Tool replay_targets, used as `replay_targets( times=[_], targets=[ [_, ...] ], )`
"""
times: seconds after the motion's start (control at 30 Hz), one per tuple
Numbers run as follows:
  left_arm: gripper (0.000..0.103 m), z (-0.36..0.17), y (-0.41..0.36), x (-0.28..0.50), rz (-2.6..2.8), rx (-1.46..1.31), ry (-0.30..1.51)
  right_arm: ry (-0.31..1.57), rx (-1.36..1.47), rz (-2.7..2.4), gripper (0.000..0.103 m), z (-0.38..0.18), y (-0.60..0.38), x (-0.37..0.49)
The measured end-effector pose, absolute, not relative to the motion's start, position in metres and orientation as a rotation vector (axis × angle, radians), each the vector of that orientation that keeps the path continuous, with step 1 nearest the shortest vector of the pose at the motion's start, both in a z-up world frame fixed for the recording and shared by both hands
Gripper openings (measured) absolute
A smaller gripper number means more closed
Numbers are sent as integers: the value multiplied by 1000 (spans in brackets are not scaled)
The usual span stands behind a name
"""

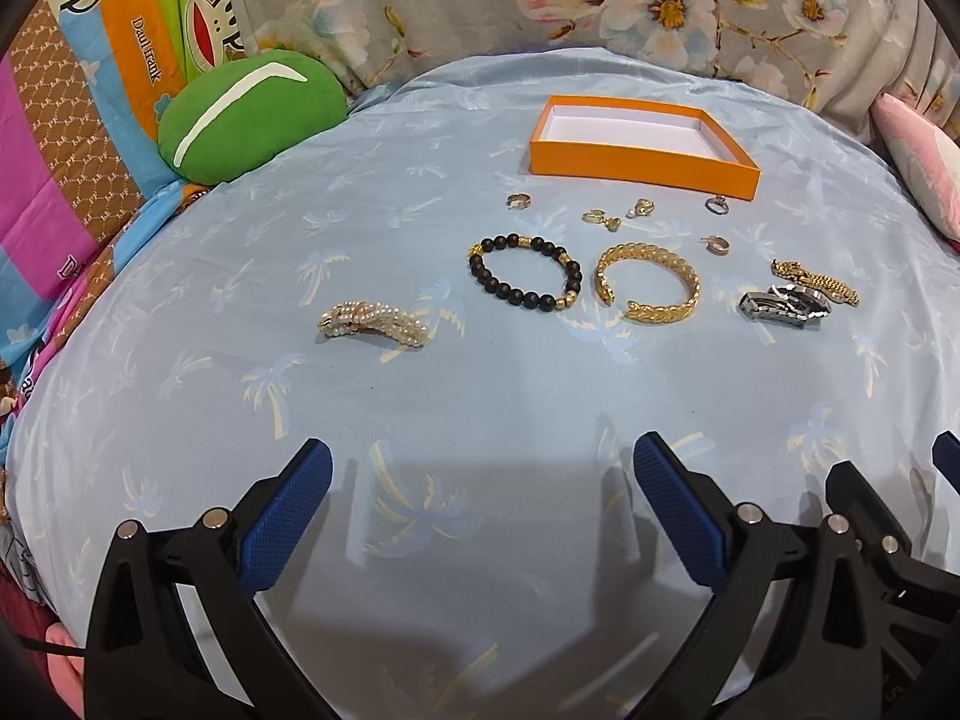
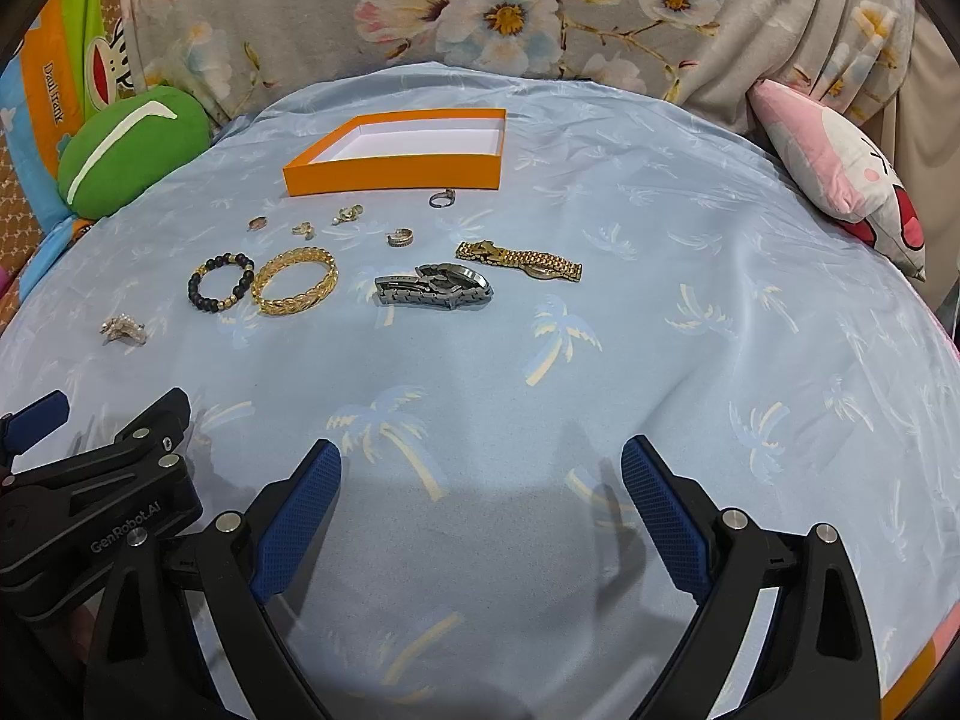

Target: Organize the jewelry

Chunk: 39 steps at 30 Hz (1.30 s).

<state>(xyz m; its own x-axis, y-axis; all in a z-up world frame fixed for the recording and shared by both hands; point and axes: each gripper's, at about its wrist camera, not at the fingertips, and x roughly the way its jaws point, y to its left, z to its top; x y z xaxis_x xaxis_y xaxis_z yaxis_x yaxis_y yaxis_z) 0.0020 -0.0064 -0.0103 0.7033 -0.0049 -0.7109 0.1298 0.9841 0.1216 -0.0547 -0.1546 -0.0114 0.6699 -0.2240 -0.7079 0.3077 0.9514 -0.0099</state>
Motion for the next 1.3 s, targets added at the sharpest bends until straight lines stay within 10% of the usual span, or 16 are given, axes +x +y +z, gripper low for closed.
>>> replay_targets(
  times=[1.3],
  targets=[
    [98,-4,0,4,-75,164,790,781,113,-301,93,-12,-155,-55]
  ],
)
